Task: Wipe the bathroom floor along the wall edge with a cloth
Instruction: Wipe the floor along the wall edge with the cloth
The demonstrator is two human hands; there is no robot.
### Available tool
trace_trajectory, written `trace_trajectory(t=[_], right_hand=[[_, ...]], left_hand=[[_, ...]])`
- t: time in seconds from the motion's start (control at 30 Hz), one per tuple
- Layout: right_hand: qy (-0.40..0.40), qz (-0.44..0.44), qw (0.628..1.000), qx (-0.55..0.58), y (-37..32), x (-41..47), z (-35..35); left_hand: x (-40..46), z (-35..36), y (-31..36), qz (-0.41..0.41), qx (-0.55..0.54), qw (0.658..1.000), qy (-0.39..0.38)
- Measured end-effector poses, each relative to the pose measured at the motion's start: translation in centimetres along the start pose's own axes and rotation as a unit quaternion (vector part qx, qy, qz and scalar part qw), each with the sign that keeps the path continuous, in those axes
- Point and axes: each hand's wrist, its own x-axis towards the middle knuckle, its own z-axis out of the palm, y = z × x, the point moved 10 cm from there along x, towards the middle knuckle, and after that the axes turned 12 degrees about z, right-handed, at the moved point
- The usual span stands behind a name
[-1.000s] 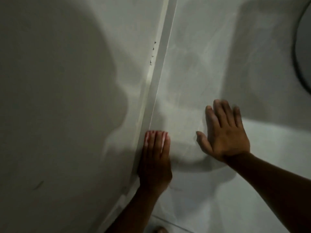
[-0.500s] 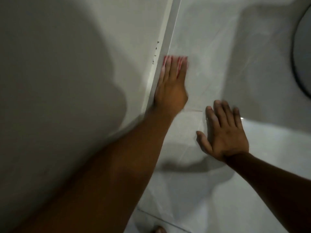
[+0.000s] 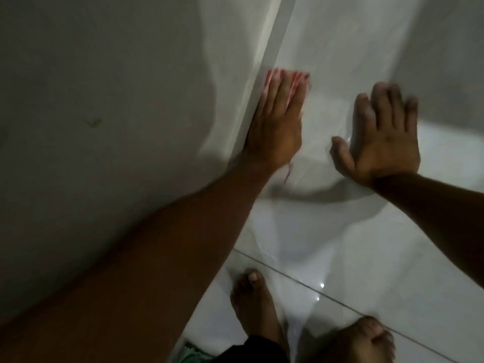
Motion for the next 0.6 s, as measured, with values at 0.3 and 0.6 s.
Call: trace_trajectory(t=[0.3, 0.6], right_hand=[[-0.016, 0.011, 1.0, 0.009, -0.1, 0.0, -0.3], [0.007, 0.019, 1.0, -0.022, 0.2, 0.0, -0.4]], left_hand=[[-12.1, -0.3, 1.7, 0.0, -0.019, 0.998, -0.058], [2.4, 2.3, 0.1, 0.052, 0.054, 0.994, -0.075]])
